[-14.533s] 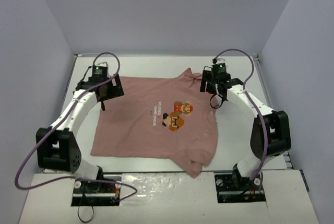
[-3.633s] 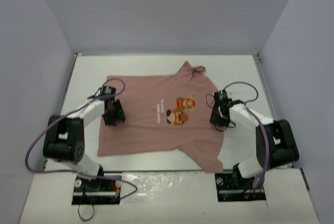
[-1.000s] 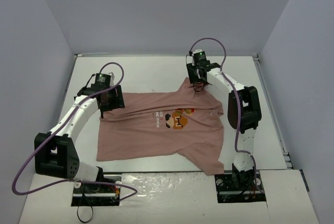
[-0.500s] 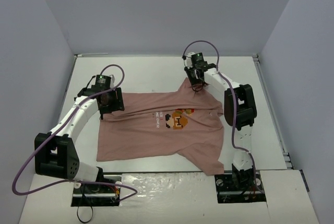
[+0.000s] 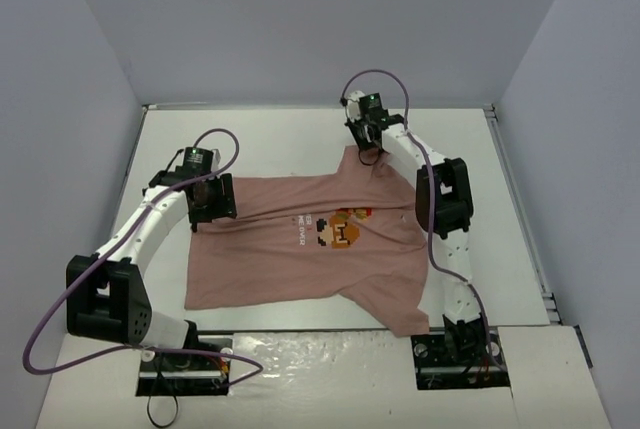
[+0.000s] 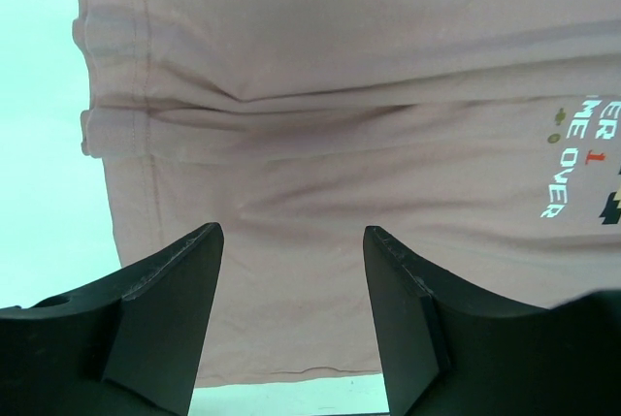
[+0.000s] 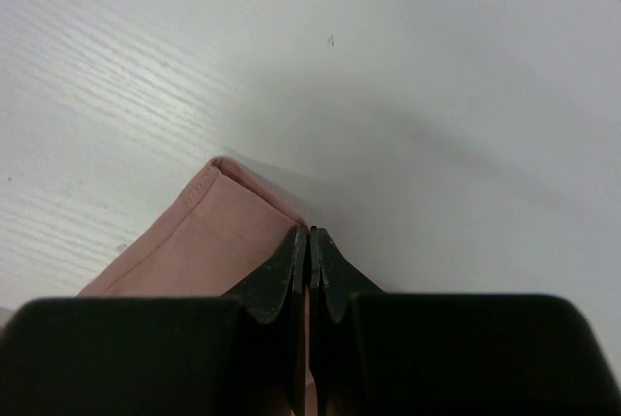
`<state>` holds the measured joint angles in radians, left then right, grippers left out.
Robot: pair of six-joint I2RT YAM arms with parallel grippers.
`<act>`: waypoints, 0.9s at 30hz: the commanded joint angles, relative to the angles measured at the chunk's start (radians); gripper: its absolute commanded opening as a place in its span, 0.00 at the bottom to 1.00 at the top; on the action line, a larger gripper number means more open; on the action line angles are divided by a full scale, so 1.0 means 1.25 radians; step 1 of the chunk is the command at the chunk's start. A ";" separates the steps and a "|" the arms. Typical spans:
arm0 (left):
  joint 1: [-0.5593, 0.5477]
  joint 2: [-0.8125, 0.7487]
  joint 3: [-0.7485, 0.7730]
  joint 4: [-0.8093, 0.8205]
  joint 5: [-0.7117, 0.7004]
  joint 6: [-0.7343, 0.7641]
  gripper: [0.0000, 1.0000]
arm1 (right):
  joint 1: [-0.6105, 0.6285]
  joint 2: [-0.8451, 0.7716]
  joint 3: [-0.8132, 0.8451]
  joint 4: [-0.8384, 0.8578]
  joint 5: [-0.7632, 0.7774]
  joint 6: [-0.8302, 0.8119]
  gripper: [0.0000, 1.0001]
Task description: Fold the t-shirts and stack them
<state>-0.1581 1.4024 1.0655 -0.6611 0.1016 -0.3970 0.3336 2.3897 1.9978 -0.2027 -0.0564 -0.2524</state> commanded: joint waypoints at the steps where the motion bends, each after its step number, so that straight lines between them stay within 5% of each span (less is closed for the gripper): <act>1: -0.006 -0.041 0.002 -0.015 -0.016 0.016 0.57 | -0.001 0.036 0.140 0.022 -0.001 -0.028 0.00; 4: -0.006 -0.041 0.003 -0.017 -0.016 0.016 0.57 | 0.001 0.068 0.196 0.022 -0.001 -0.027 0.03; 7: -0.005 -0.037 0.009 -0.018 -0.014 0.017 0.57 | 0.001 0.073 0.233 0.024 0.008 -0.014 0.48; 9: -0.006 -0.031 0.016 -0.018 -0.011 0.018 0.57 | 0.000 0.058 0.231 0.024 0.027 0.009 0.55; 14: -0.006 0.006 0.058 -0.015 -0.015 0.025 0.57 | -0.040 -0.078 0.133 0.024 0.025 0.113 0.54; 20: -0.004 0.126 0.185 0.021 -0.013 0.015 0.57 | -0.099 -0.274 -0.148 0.022 0.008 0.241 0.49; 27: 0.007 0.354 0.343 0.057 -0.020 0.002 0.57 | -0.138 -0.273 -0.275 0.023 -0.049 0.254 0.50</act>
<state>-0.1577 1.7310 1.3841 -0.6255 0.0892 -0.3820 0.1581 2.0334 1.7006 -0.1864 -0.0570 0.0252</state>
